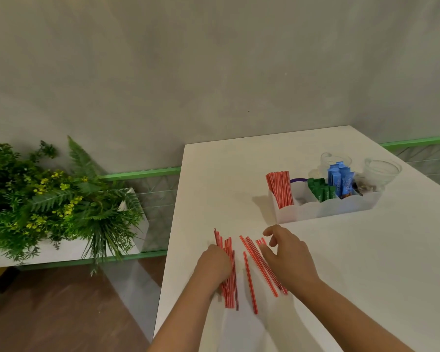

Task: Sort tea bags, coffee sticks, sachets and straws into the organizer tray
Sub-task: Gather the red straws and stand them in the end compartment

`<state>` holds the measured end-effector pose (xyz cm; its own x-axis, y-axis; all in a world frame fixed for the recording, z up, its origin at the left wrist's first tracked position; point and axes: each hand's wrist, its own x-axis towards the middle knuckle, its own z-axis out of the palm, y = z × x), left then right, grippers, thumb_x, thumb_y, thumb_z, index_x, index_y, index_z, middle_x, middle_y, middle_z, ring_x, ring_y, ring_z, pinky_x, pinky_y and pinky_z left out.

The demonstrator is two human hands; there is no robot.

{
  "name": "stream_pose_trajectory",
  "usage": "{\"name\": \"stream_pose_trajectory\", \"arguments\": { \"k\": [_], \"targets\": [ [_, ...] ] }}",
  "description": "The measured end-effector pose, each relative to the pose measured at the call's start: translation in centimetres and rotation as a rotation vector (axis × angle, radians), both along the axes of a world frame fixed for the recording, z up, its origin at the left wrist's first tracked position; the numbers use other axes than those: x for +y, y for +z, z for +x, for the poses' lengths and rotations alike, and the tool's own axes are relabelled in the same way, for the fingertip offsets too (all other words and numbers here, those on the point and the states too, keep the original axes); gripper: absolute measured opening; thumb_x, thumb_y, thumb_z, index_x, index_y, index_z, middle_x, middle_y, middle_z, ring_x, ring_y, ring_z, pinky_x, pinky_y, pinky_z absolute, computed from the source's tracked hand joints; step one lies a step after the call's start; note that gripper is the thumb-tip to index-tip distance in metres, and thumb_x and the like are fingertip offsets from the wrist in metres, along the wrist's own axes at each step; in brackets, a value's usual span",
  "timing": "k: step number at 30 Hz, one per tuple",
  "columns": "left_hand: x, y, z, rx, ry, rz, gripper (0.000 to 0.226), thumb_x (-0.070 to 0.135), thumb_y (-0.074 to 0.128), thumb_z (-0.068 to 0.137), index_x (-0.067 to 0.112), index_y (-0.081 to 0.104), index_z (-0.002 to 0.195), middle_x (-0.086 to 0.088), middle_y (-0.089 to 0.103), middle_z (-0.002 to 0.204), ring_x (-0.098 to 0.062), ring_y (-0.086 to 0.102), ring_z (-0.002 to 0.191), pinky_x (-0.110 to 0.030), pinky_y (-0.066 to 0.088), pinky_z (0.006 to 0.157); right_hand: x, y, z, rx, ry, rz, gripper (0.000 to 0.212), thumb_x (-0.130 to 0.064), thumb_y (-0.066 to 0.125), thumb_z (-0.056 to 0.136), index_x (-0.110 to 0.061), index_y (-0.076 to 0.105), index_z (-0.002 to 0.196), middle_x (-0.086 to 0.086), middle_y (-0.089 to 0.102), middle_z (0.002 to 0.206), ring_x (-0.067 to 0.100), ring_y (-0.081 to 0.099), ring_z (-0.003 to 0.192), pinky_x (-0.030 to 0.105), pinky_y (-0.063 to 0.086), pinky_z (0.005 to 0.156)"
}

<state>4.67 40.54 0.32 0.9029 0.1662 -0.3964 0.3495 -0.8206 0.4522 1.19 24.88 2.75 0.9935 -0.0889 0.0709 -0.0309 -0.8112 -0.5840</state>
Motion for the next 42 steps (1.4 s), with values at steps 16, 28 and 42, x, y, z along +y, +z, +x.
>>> {"name": "stream_pose_trajectory", "arguments": {
  "k": [16,28,42],
  "targets": [
    [3.0,-1.9,-0.1,-0.024,0.059,-0.148,0.025,0.003,0.045,0.084,0.011,0.044,0.108,-0.014,0.064,0.104,-0.035,0.065,0.094,-0.048,0.055,0.082,7.0,-3.3,1.8,0.22,0.217,-0.579,0.046,-0.052,0.033,0.095,-0.013,0.049,0.114,0.006,0.056,0.111,0.021,0.057,0.098,0.032,0.042,0.076],
    [3.0,-1.2,-1.9,-0.024,0.165,-0.361,0.025,0.006,0.033,0.088,0.012,0.048,0.106,-0.014,0.06,0.106,-0.03,0.062,0.097,-0.034,0.052,0.078,7.4,-3.4,2.4,0.327,0.227,-0.531,0.018,-0.012,0.047,0.093,-0.011,0.053,0.11,0.001,0.06,0.098,0.015,0.06,0.085,0.023,0.037,0.066],
    [-1.1,1.4,-1.9,-0.002,0.247,-0.904,0.031,0.007,0.03,0.096,0.01,0.061,0.097,-0.018,0.069,0.094,-0.03,0.066,0.084,-0.037,0.053,0.066,4.8,-1.2,2.5,0.204,0.23,-0.037,0.025,-0.033,0.03,0.1,-0.017,0.048,0.092,-0.003,0.055,0.084,0.015,0.055,0.071,0.027,0.042,0.062]
  ]
}}
